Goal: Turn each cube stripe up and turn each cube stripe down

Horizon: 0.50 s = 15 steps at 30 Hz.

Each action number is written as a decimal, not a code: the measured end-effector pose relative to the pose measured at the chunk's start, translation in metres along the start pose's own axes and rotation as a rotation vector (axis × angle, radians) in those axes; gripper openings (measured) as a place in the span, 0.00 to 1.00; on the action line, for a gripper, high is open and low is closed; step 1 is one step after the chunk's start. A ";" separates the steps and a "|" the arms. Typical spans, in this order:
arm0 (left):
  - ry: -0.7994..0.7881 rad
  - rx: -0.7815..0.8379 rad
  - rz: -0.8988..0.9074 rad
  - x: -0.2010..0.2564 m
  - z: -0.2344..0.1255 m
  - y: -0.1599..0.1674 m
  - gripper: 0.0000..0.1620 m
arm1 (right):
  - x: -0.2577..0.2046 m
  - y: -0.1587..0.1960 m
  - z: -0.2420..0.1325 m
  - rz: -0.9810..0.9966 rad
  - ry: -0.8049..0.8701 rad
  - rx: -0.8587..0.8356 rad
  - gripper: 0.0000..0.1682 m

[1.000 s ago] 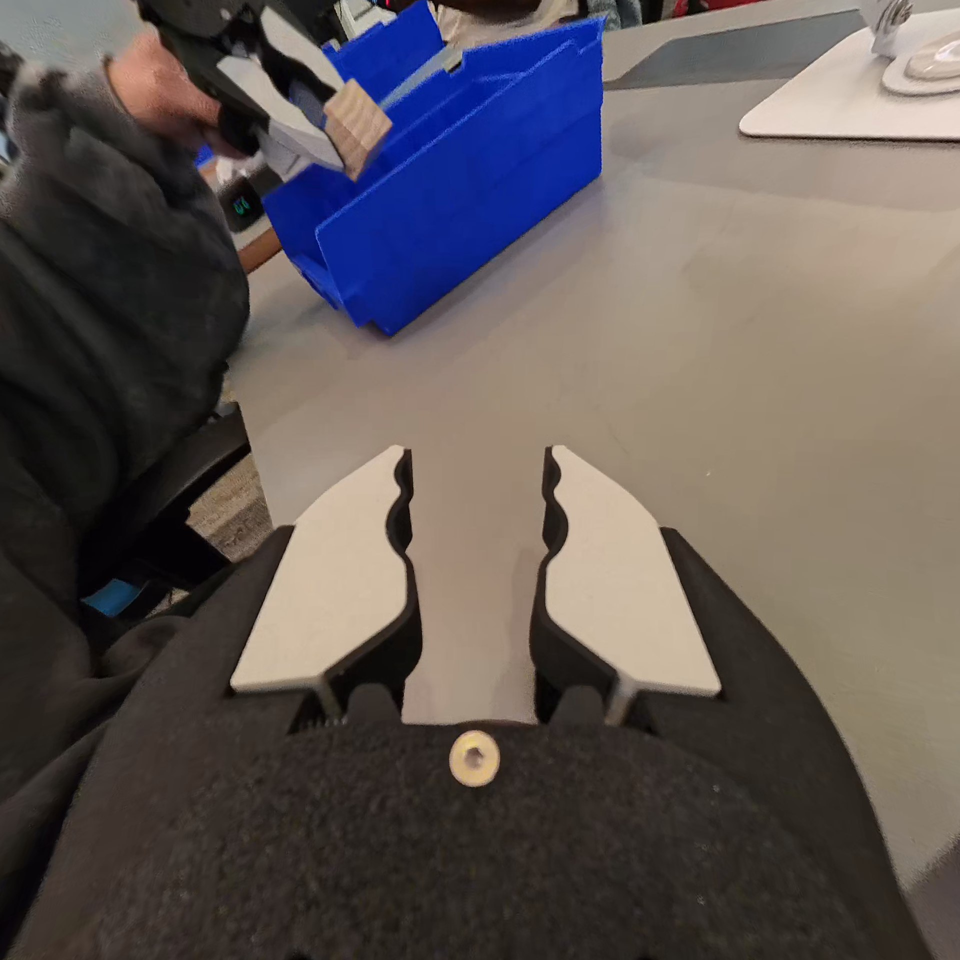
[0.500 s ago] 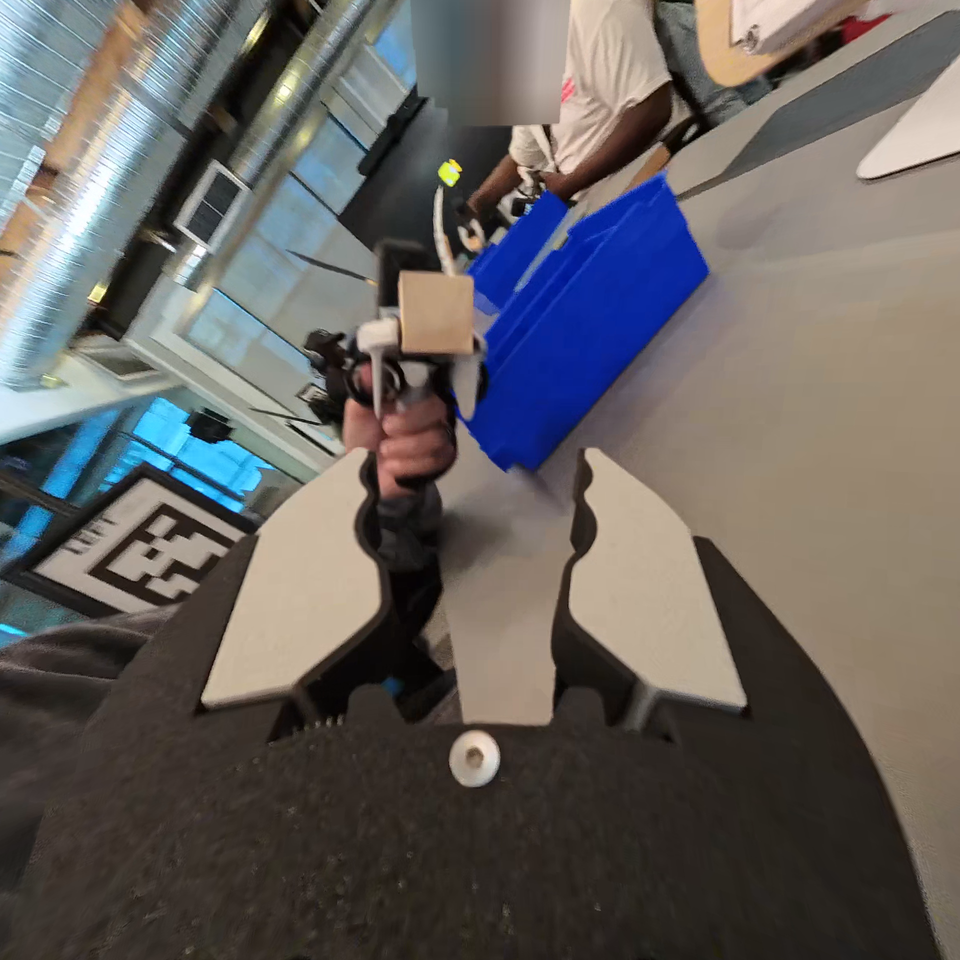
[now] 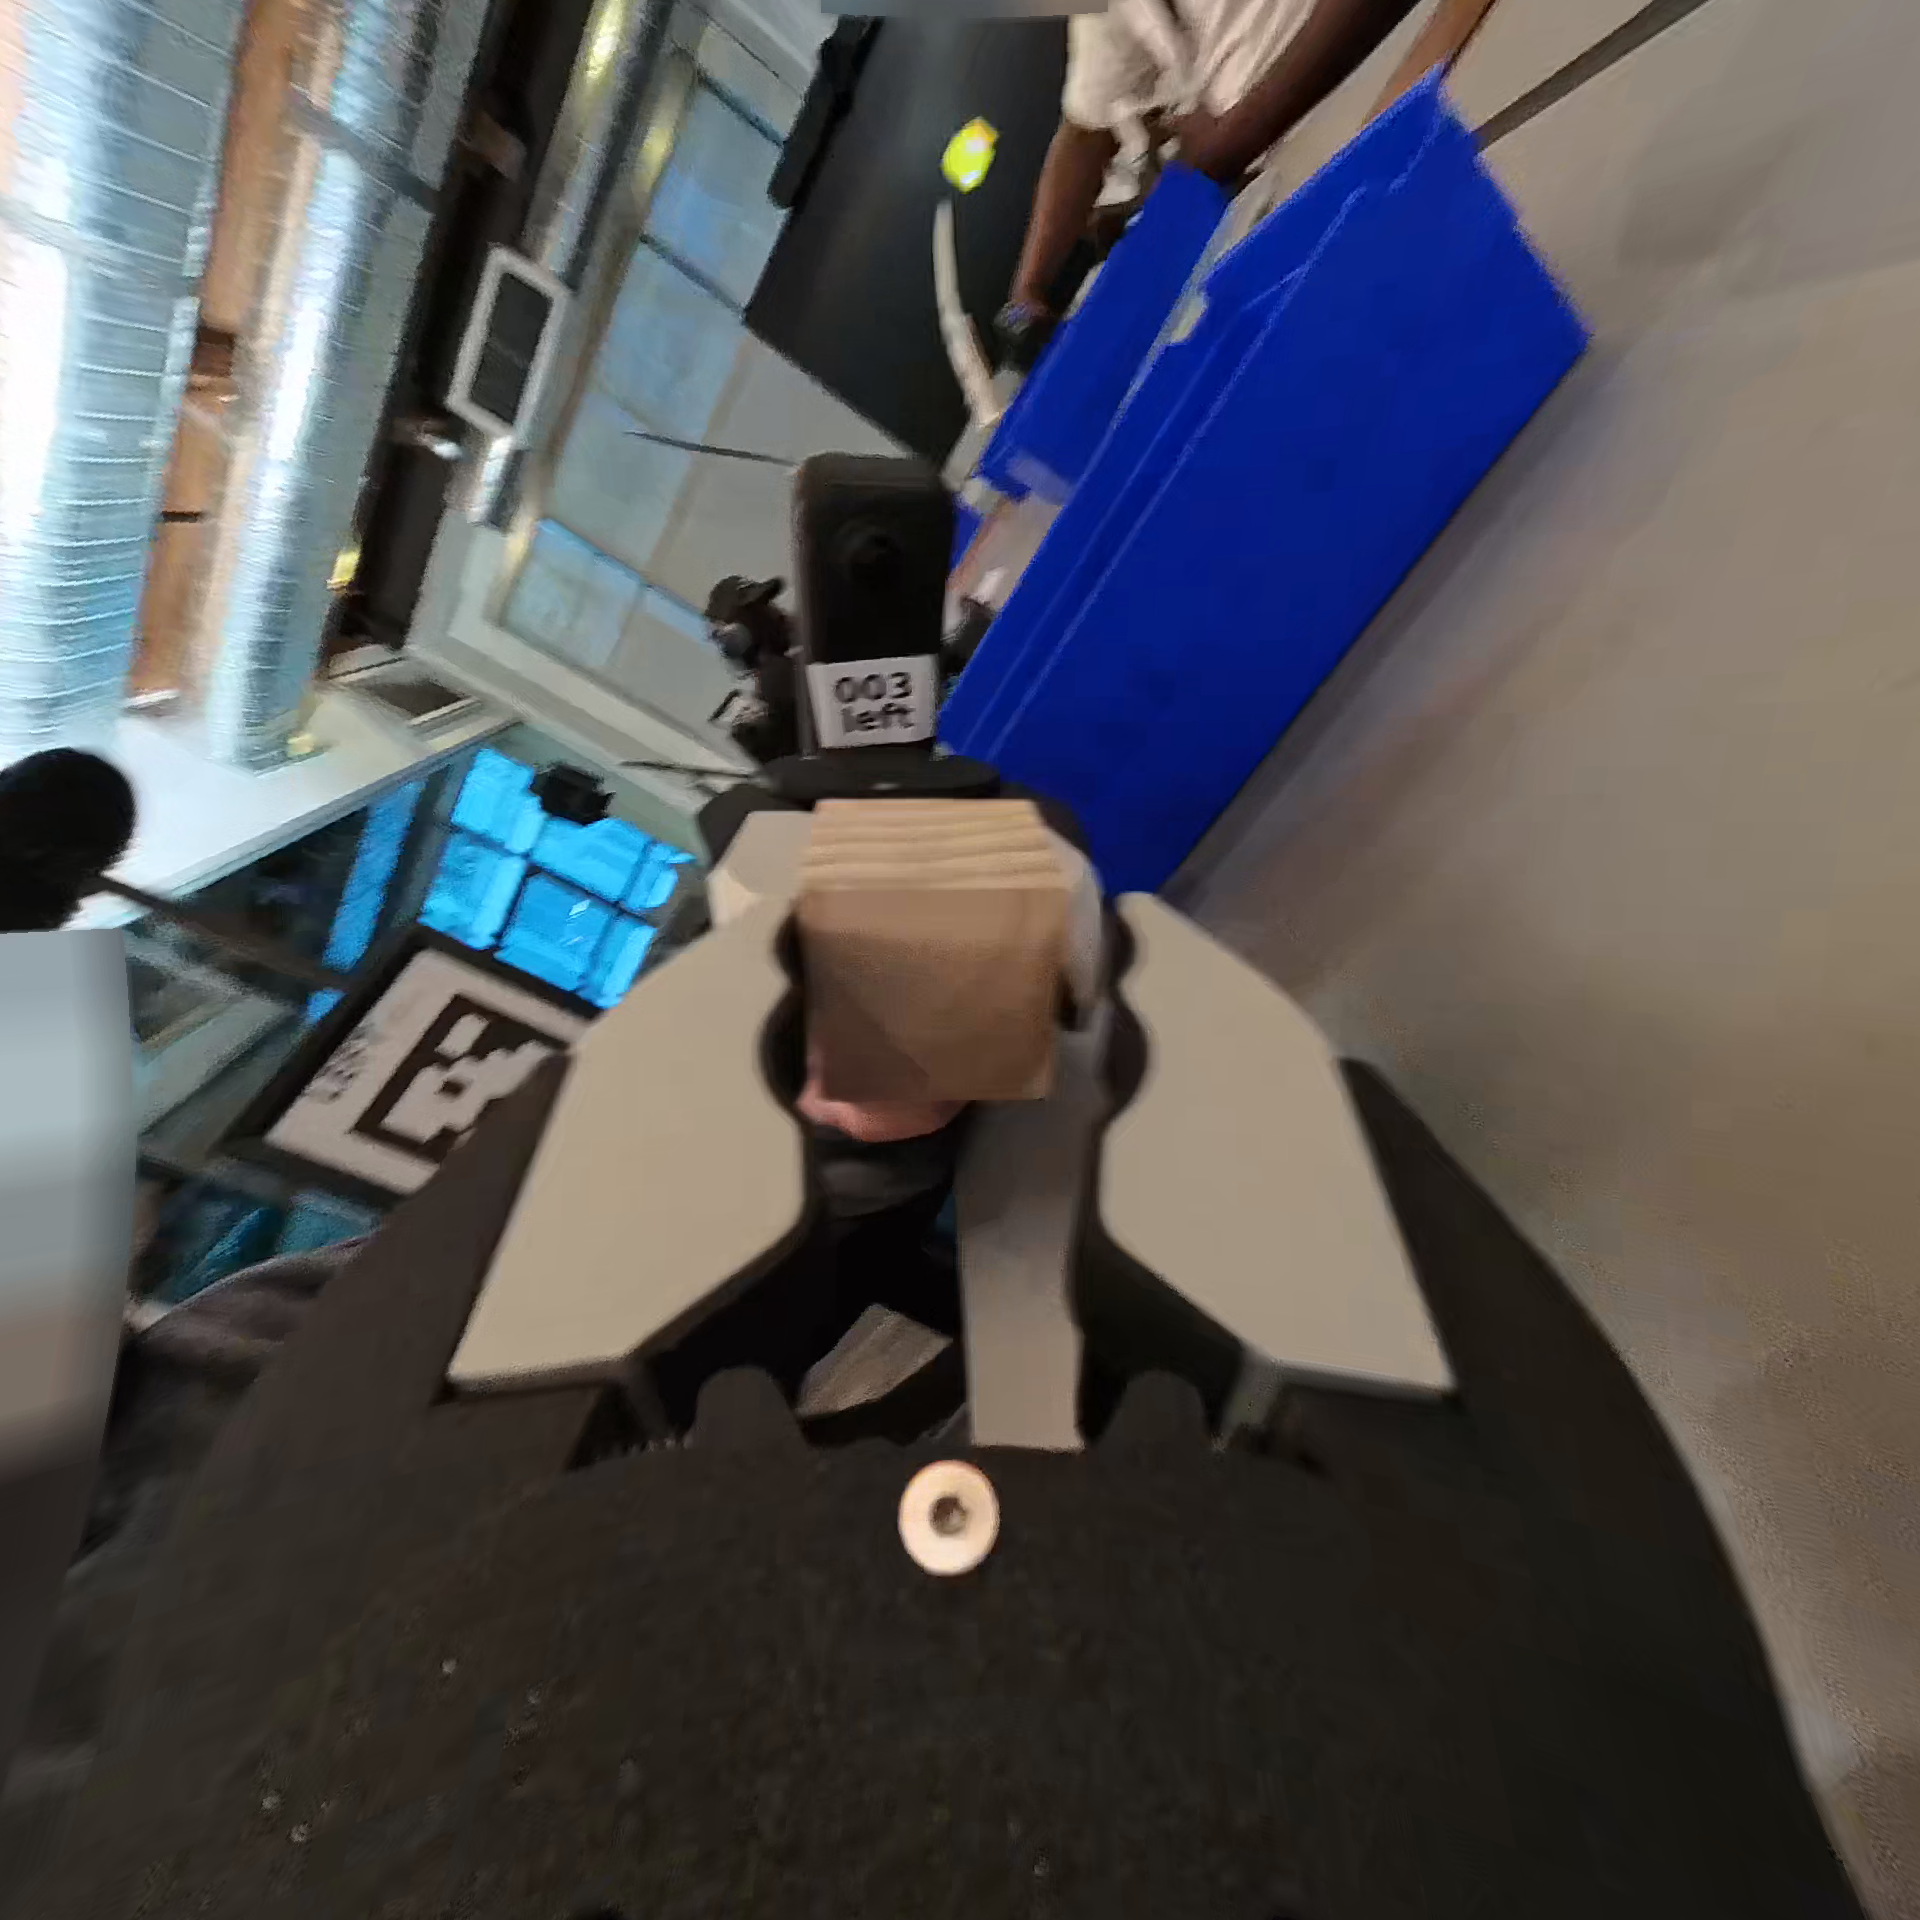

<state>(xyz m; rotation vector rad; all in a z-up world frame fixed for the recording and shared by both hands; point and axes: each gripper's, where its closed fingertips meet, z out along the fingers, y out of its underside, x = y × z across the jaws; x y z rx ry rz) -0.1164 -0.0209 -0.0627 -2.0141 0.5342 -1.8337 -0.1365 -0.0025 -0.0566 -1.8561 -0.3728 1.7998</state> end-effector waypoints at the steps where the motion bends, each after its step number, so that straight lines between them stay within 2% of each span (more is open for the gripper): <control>1: -0.010 -0.003 0.003 -0.002 0.001 0.002 0.27 | -0.003 0.001 0.000 0.029 -0.033 -0.015 0.27; 6: -0.059 -0.043 0.102 -0.003 -0.001 0.009 0.28 | -0.003 0.005 0.000 -0.001 -0.017 -0.014 0.27; 8: -0.098 -0.018 0.159 -0.002 -0.009 0.006 0.36 | -0.003 0.007 -0.002 -0.007 -0.001 -0.019 0.27; 12: -0.193 0.054 0.240 0.002 -0.032 0.007 0.44 | -0.006 0.004 -0.011 -0.014 -0.003 -0.004 0.27; 15: -0.417 0.099 0.403 -0.009 -0.054 0.022 0.50 | -0.010 0.000 -0.020 -0.019 -0.003 0.011 0.27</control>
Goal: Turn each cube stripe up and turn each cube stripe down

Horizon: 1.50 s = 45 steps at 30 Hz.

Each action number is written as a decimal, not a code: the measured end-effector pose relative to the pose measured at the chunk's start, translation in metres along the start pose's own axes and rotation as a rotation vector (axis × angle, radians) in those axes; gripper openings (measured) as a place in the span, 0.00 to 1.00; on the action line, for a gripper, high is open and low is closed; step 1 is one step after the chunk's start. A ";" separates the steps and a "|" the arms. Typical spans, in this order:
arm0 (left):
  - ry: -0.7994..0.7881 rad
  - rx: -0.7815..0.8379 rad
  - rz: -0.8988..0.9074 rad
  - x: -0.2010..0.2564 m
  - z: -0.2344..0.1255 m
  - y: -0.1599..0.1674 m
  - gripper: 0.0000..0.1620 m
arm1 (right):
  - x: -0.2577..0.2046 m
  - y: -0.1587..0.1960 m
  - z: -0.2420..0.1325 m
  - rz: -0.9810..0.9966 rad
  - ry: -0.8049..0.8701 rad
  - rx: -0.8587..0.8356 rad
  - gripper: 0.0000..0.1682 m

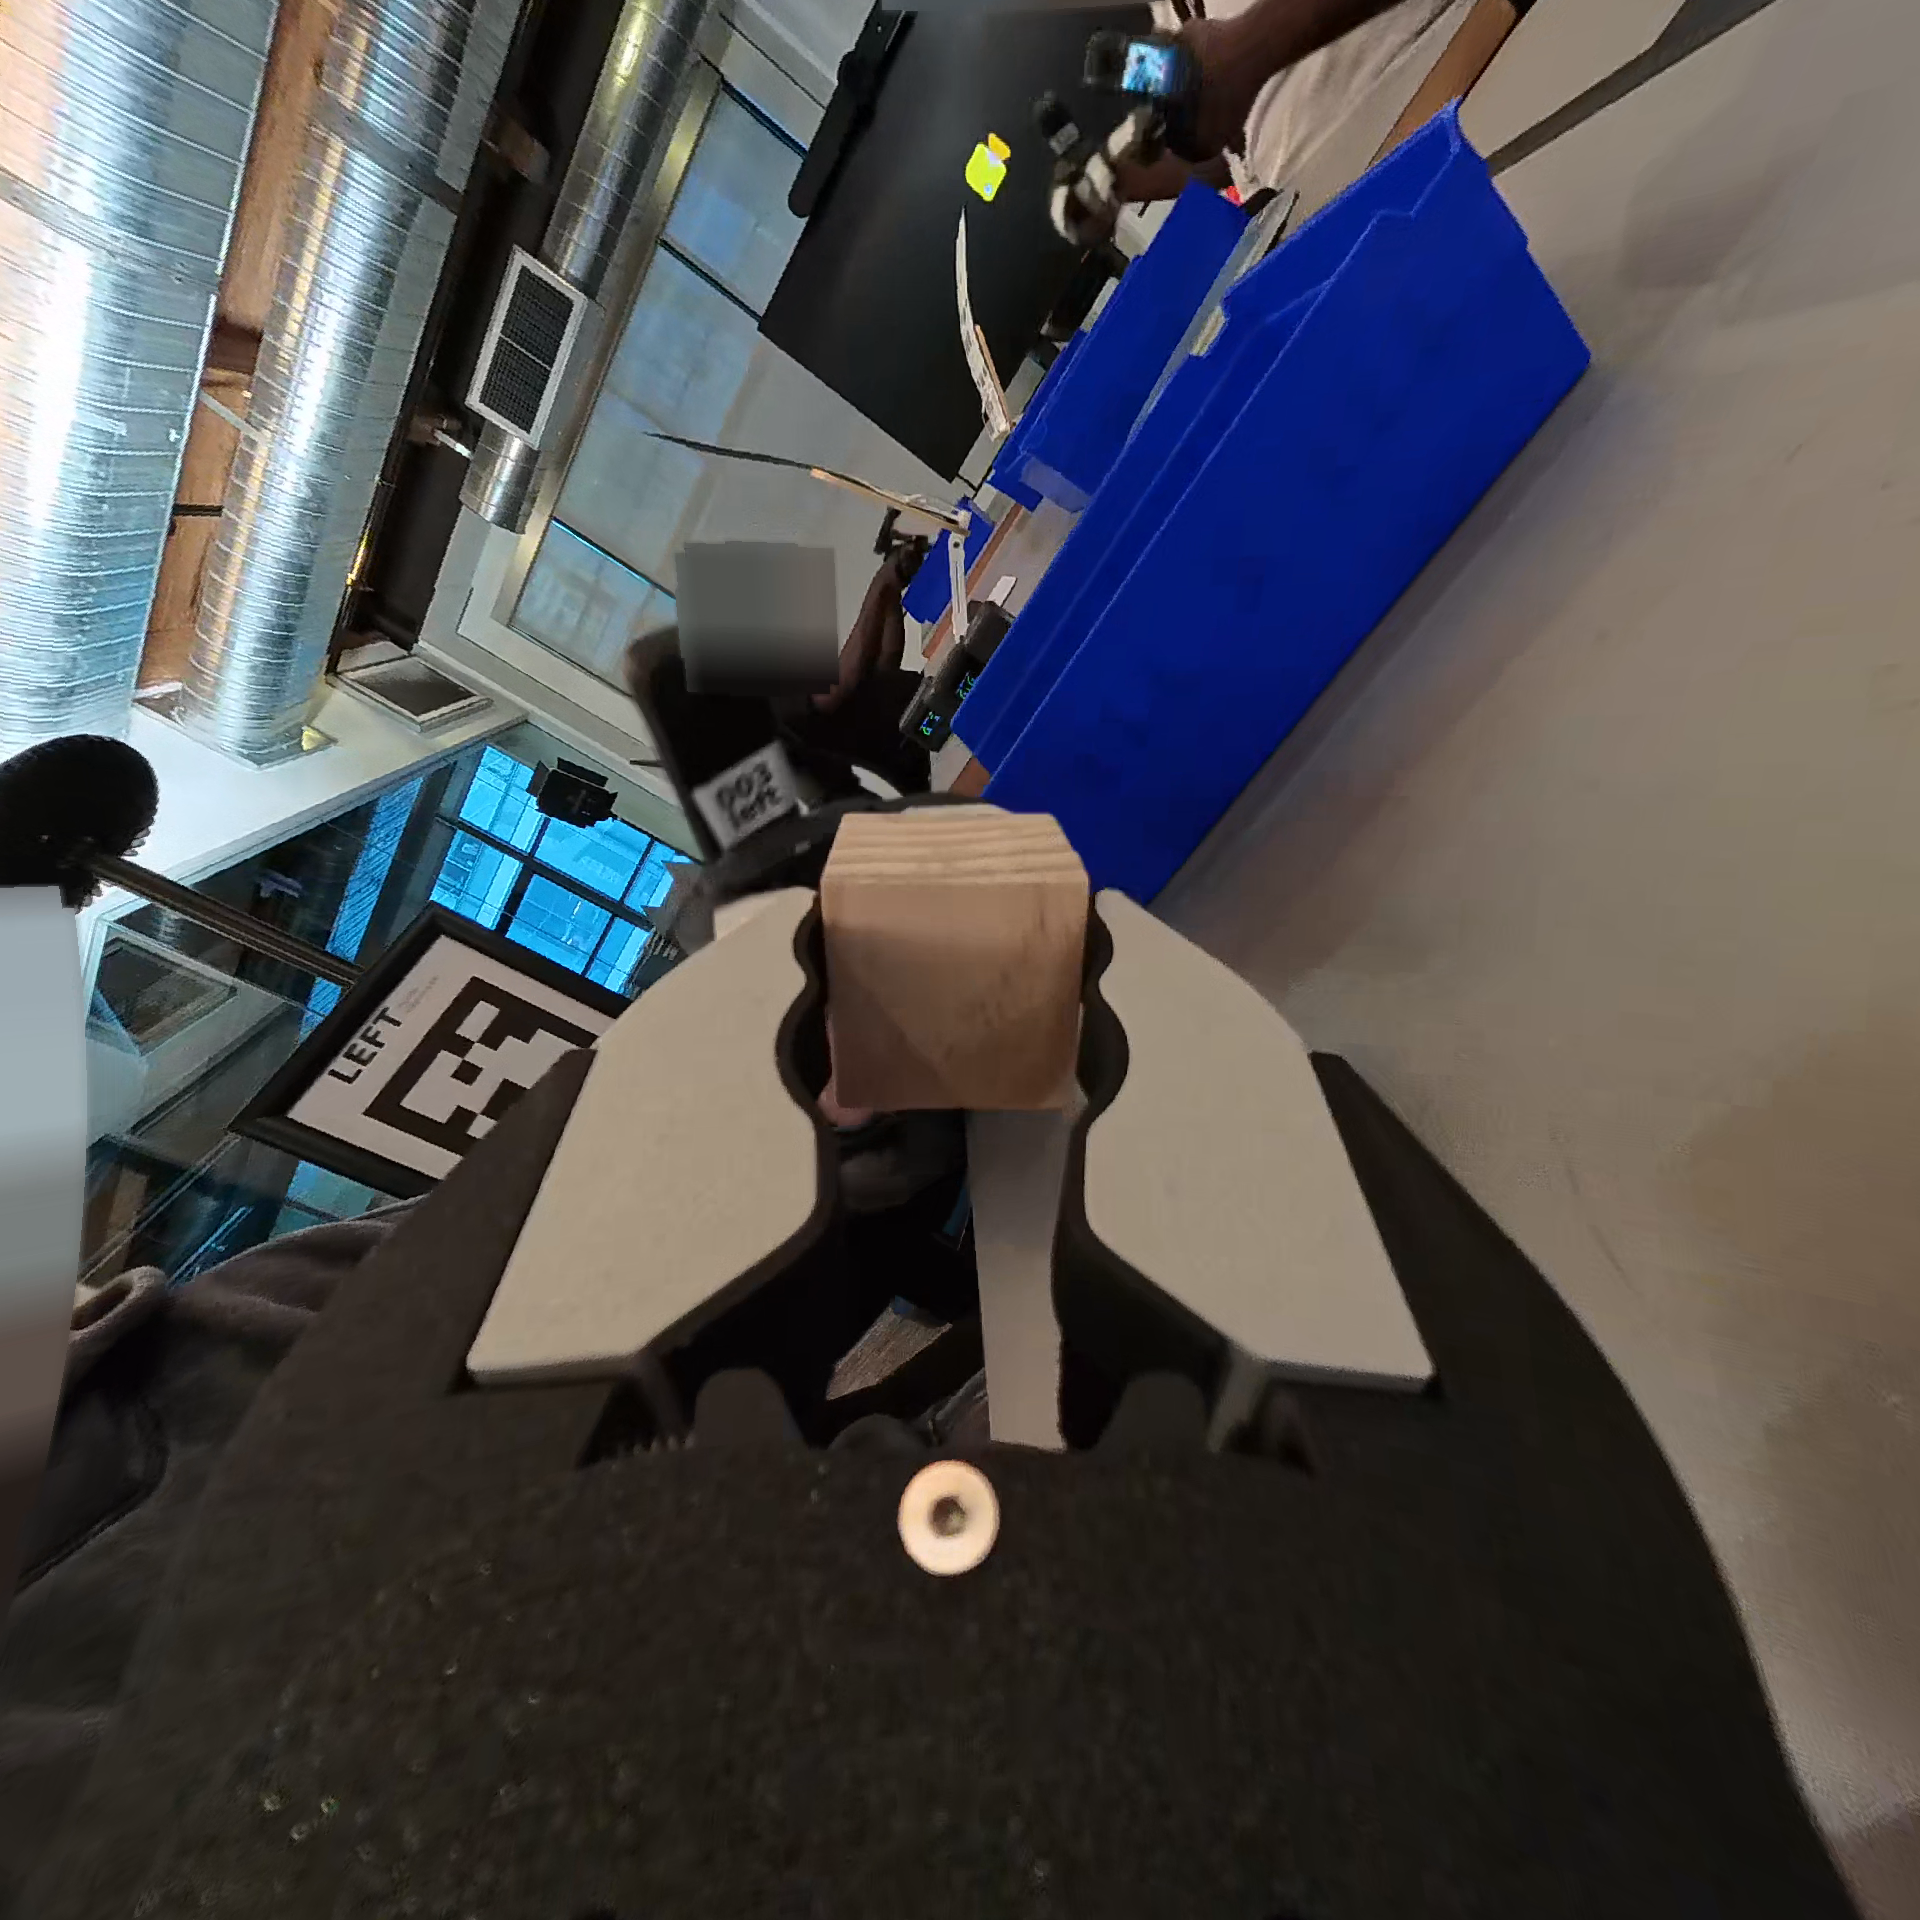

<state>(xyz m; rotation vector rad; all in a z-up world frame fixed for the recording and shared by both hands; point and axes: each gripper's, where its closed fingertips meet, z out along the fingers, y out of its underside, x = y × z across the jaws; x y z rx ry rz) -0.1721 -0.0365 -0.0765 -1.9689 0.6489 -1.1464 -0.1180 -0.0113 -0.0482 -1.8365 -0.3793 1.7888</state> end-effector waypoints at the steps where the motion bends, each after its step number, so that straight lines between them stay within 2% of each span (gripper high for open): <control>1: -0.102 -0.002 0.071 -0.009 -0.007 0.009 0.51 | -0.001 -0.001 -0.003 -0.002 0.005 0.005 0.27; 3: -0.285 -0.026 0.152 -0.027 -0.020 0.030 0.49 | -0.002 -0.004 -0.008 -0.011 0.019 0.016 0.27; 7: -0.356 -0.026 0.193 -0.032 -0.028 0.040 0.47 | -0.003 -0.011 -0.016 -0.037 0.055 0.034 0.27; 11: -0.439 -0.014 0.312 -0.041 -0.033 0.031 0.45 | -0.021 -0.041 -0.050 -0.225 0.206 0.065 0.27; 14: -0.426 -0.029 0.299 -0.044 -0.032 0.035 0.44 | -0.022 -0.085 -0.116 -0.384 0.530 0.128 0.27; 17: -0.388 -0.052 0.264 -0.043 -0.027 0.039 0.44 | 0.002 -0.117 -0.209 -0.403 0.987 0.126 0.27; 20: -0.395 -0.077 0.287 -0.044 -0.024 0.043 0.44 | 0.046 -0.107 -0.294 -0.209 1.378 0.016 0.27; 22: -0.388 -0.088 0.295 -0.043 -0.022 0.046 0.44 | 0.076 -0.088 -0.322 -0.070 1.476 -0.069 0.27; 25: -0.367 -0.106 0.292 -0.039 -0.019 0.049 0.44 | 0.112 -0.060 -0.339 0.064 1.525 -0.210 0.27; 29: -0.355 -0.128 0.293 -0.039 -0.016 0.053 0.44 | 0.141 -0.032 -0.349 0.140 1.601 -0.405 0.27; 34: -0.346 -0.148 0.292 -0.038 -0.014 0.057 0.44 | 0.155 -0.018 -0.351 0.187 1.616 -0.482 0.27; 39: -0.338 -0.139 0.269 -0.039 -0.015 0.056 0.43 | 0.158 -0.017 -0.354 0.187 1.612 -0.450 0.28; 41: -0.332 -0.135 0.260 -0.038 -0.016 0.055 0.43 | 0.153 -0.021 -0.357 0.155 1.638 -0.463 0.41; 43: -0.341 -0.130 0.262 -0.040 -0.018 0.053 0.43 | 0.135 -0.034 -0.356 0.078 1.662 -0.432 0.43; 45: -0.347 -0.125 0.260 -0.042 -0.019 0.052 0.43 | 0.107 -0.059 -0.345 -0.042 1.643 -0.312 0.45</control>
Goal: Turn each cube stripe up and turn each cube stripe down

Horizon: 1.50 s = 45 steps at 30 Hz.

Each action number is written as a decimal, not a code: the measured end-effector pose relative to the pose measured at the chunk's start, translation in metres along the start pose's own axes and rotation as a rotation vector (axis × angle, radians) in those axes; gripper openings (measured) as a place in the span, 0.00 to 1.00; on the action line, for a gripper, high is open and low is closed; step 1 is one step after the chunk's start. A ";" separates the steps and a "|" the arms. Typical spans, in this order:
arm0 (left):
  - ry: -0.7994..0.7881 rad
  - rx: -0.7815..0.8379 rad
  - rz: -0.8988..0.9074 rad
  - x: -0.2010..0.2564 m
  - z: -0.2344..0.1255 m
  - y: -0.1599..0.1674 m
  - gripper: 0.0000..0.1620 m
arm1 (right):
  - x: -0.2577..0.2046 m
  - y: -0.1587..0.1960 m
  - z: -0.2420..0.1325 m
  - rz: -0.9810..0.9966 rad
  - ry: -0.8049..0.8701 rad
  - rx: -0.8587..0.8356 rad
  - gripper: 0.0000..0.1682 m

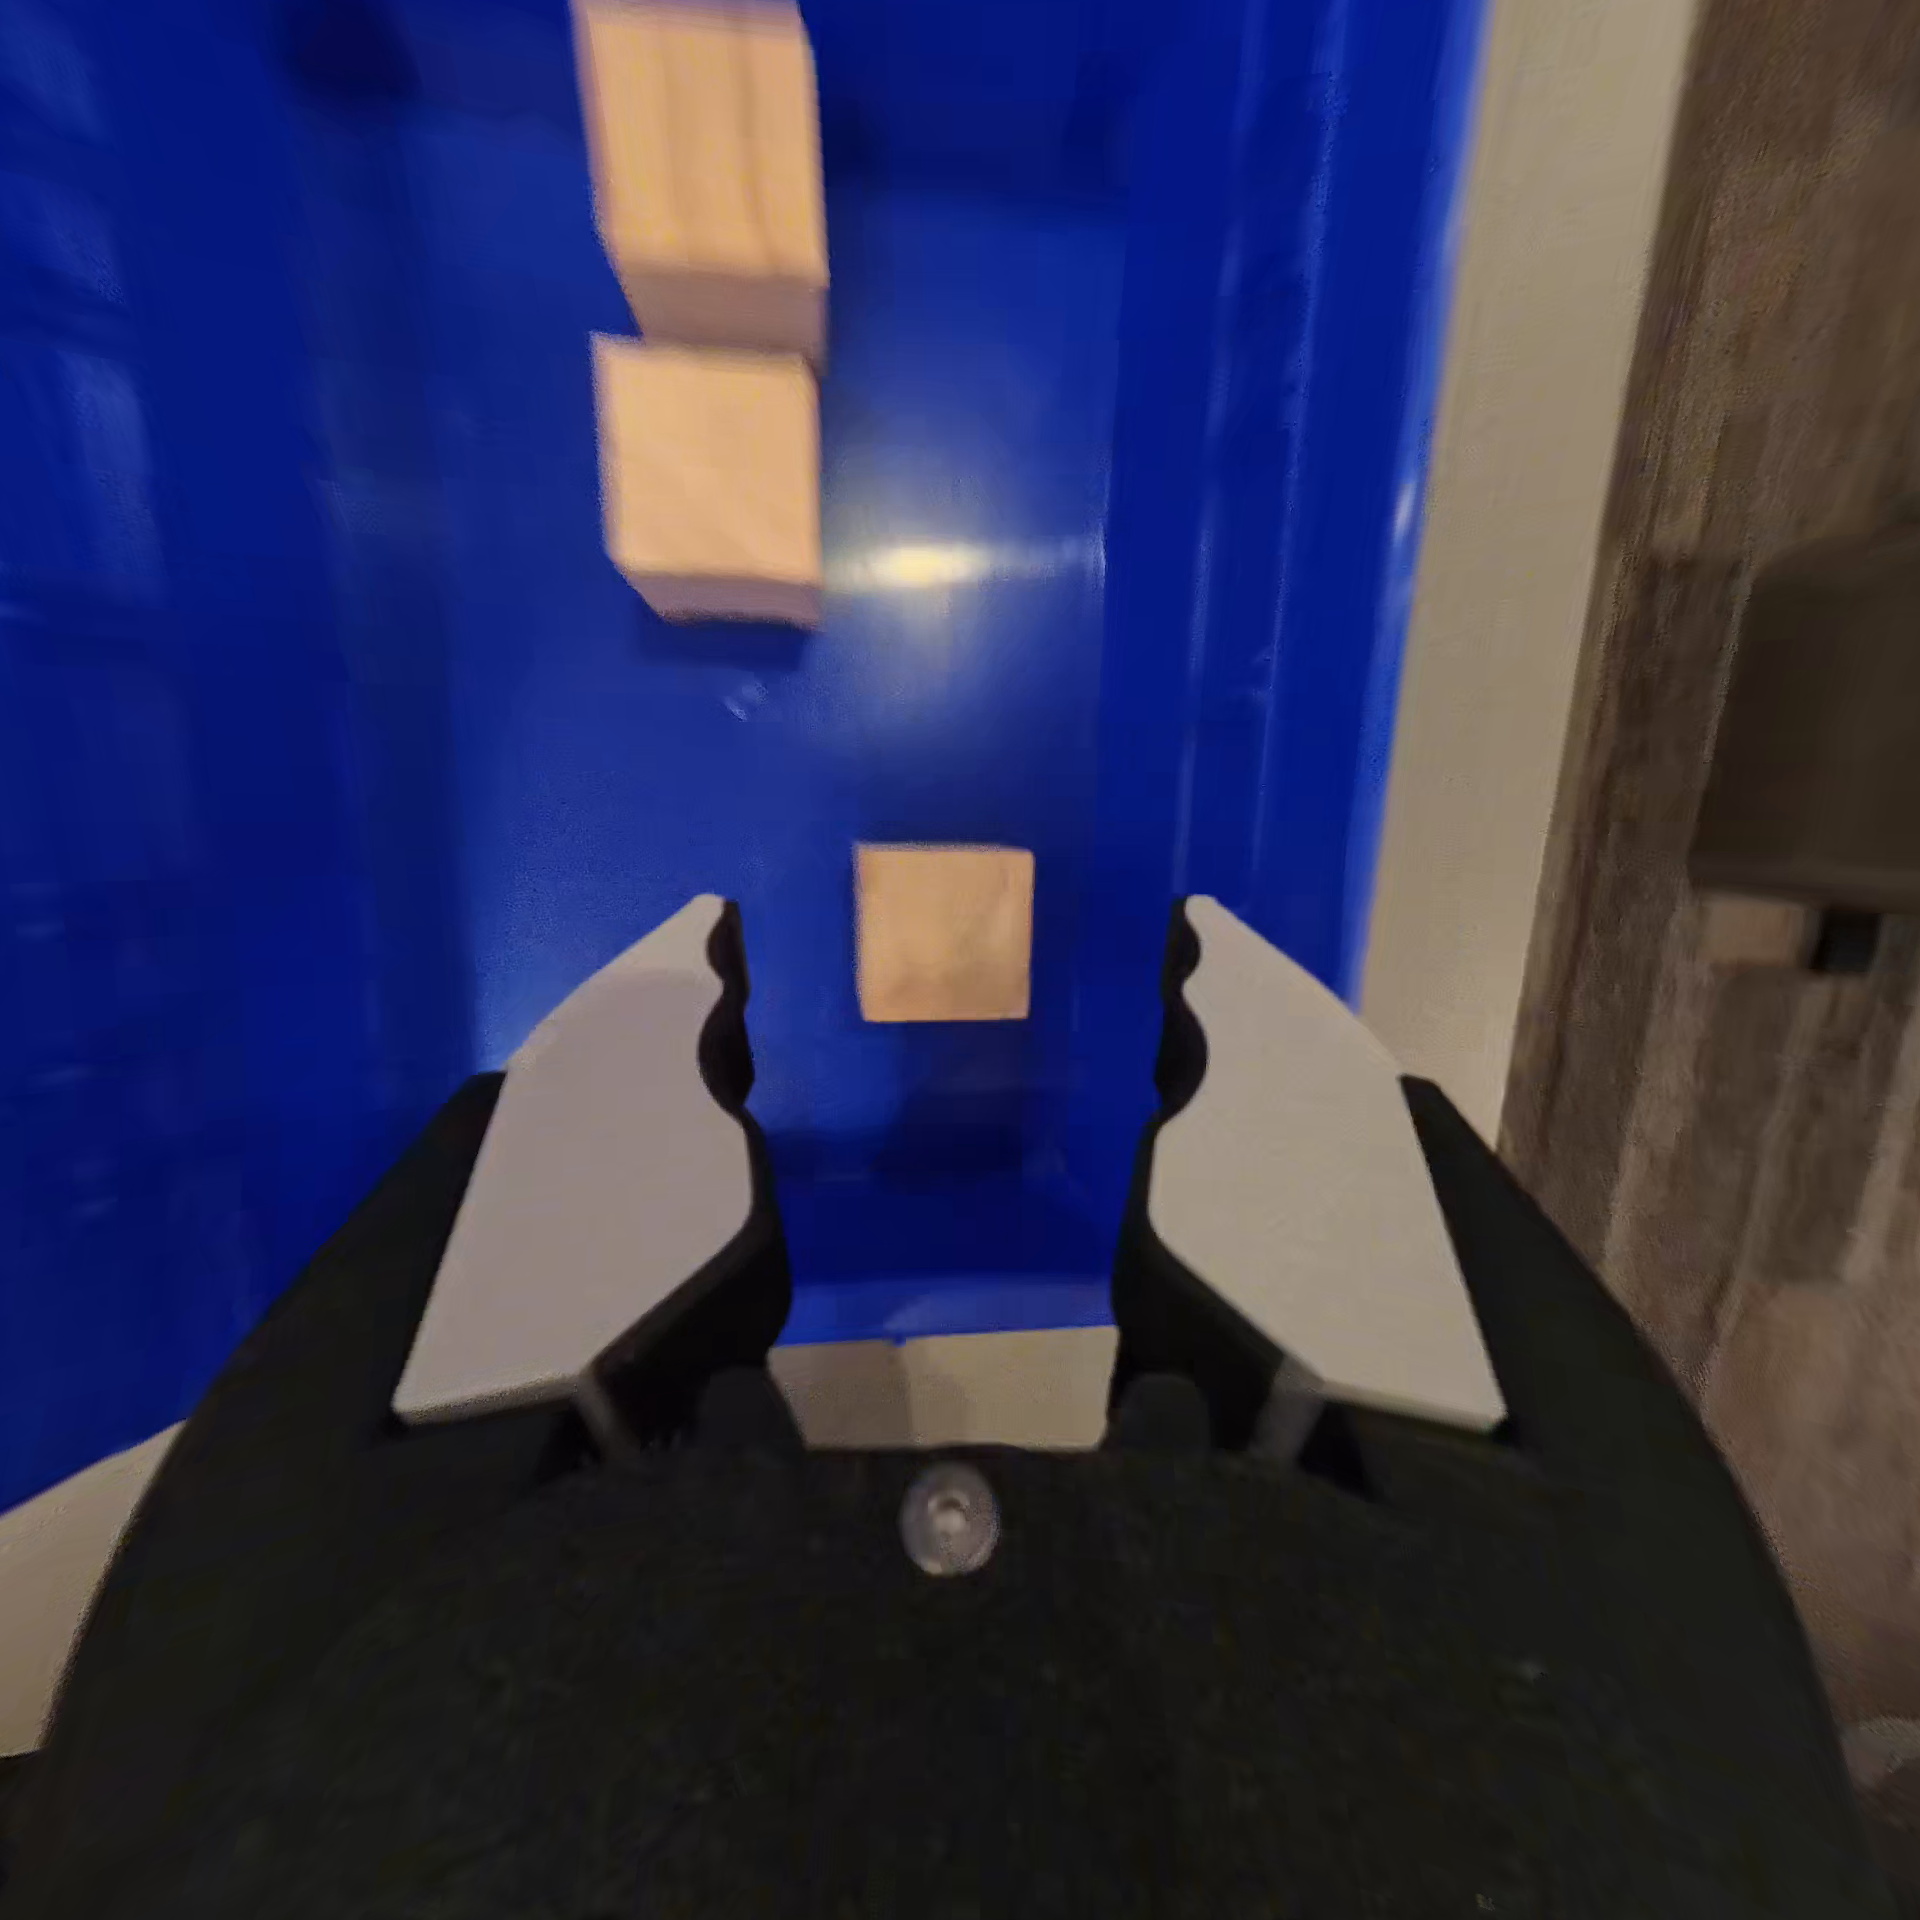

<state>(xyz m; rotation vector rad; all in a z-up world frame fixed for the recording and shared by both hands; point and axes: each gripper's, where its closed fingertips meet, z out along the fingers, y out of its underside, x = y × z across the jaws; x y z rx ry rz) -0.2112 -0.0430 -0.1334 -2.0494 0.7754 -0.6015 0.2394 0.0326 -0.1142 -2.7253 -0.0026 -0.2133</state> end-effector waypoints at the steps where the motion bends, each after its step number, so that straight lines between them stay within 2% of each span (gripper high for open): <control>1: 0.000 -0.001 -0.002 -0.001 0.000 0.000 0.43 | -0.009 -0.013 -0.019 -0.009 -0.037 0.097 0.45; 3: -0.003 -0.006 -0.001 -0.002 0.001 0.001 0.43 | -0.043 -0.041 -0.061 -0.058 -0.182 0.336 0.44; 5: -0.008 -0.012 0.000 -0.003 0.002 0.003 0.43 | -0.103 -0.061 -0.106 -0.180 -0.423 0.616 0.40; 7: -0.009 -0.018 -0.001 -0.004 0.004 0.005 0.44 | -0.170 -0.060 -0.143 -0.270 -0.698 0.868 0.41; 8: -0.009 -0.021 -0.001 -0.004 0.004 0.006 0.44 | -0.201 -0.052 -0.154 -0.283 -0.835 0.937 0.41; 10: -0.014 -0.026 0.004 -0.004 0.005 0.008 0.44 | -0.259 -0.022 -0.156 -0.300 -1.073 0.948 0.41; 11: -0.018 -0.027 0.005 -0.005 0.005 0.009 0.44 | -0.282 -0.006 -0.151 -0.325 -1.136 0.946 0.35; 13: -0.010 -0.033 -0.004 -0.004 0.005 0.009 0.44 | -0.313 0.012 -0.137 -0.389 -1.130 0.986 0.35; 16: 0.006 -0.036 -0.004 -0.003 0.002 0.008 0.44 | -0.338 0.026 -0.127 -0.467 -1.125 0.952 0.35; 20: 0.088 -0.054 0.051 -0.001 -0.026 -0.009 0.44 | -0.343 0.031 -0.119 -0.489 -1.117 0.921 0.34; 23: -0.069 -0.102 0.124 -0.056 -0.067 -0.023 0.43 | -0.342 0.034 -0.112 -0.445 -1.162 0.869 0.33; 27: -0.151 -0.372 0.186 -0.123 -0.094 0.000 0.40 | -0.341 0.034 -0.106 -0.393 -1.215 0.817 0.32; 30: -0.104 -0.586 0.459 -0.146 -0.091 0.021 0.40 | -0.341 0.032 -0.107 -0.370 -1.249 0.798 0.31; 32: -0.049 -0.689 0.543 -0.155 -0.085 0.029 0.40 | -0.341 0.033 -0.106 -0.362 -1.257 0.783 0.31; 36: 0.071 -0.750 0.599 -0.162 -0.070 0.021 0.37 | -0.338 0.032 -0.103 -0.354 -1.242 0.783 0.30; 40: 0.242 -0.801 0.649 -0.156 -0.063 0.027 0.37 | -0.336 0.033 -0.100 -0.347 -1.236 0.775 0.30; 42: 0.278 -0.837 0.656 -0.155 -0.060 0.033 0.37 | -0.335 0.032 -0.098 -0.342 -1.236 0.771 0.30; 44: 0.270 -0.863 0.678 -0.158 -0.055 0.039 0.42 | -0.335 0.031 -0.097 -0.331 -1.244 0.764 0.30; 45: 0.281 -0.874 0.688 -0.157 -0.053 0.044 0.40 | -0.335 0.031 -0.096 -0.324 -1.251 0.759 0.30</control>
